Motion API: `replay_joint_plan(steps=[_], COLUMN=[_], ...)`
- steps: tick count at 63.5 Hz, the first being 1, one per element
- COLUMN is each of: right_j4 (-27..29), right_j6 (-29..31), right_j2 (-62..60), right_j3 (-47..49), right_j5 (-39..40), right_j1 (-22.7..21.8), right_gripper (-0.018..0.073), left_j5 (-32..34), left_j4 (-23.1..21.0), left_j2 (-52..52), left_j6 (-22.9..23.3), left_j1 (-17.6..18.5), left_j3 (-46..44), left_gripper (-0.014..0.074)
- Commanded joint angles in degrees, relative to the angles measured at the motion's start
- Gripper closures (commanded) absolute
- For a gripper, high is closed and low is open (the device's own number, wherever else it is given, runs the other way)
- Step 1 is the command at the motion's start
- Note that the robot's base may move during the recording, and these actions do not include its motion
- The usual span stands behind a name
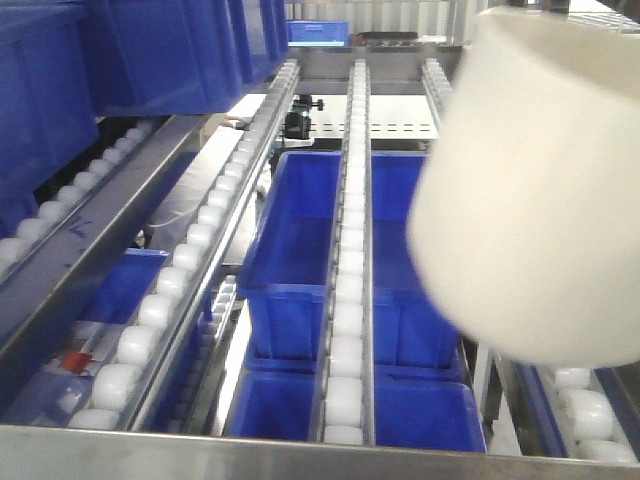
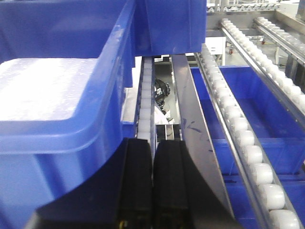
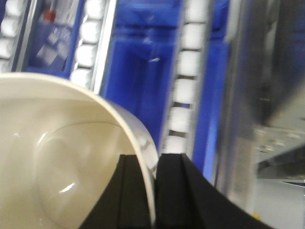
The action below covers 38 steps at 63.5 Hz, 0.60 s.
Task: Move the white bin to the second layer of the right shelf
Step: 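Move the held bin over the roller lanes with the right gripper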
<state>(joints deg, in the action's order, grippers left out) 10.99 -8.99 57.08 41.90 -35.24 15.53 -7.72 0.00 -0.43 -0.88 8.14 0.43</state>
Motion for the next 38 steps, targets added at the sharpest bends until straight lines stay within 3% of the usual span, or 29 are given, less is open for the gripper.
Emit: replay_joint_plan(steps=[1,38], right_j4=[1.3,0.9], right_j6=[-0.9,-6.4], right_j2=[2.3,21.4], right_j3=[3.2,18.2], right_j5=[6.0,8.6], right_j1=[2.6,21.5], right_gripper=[0.0399,0.0398], left_j5=[5.0,5.0], left_j4=[0.0,0.0], left_j2=[-0.9,-0.9], left_j6=[0.2,0.2], left_j1=[0.2,0.2], left_j3=[2.1,2.1], left_gripper=[0.0512,0.0512])
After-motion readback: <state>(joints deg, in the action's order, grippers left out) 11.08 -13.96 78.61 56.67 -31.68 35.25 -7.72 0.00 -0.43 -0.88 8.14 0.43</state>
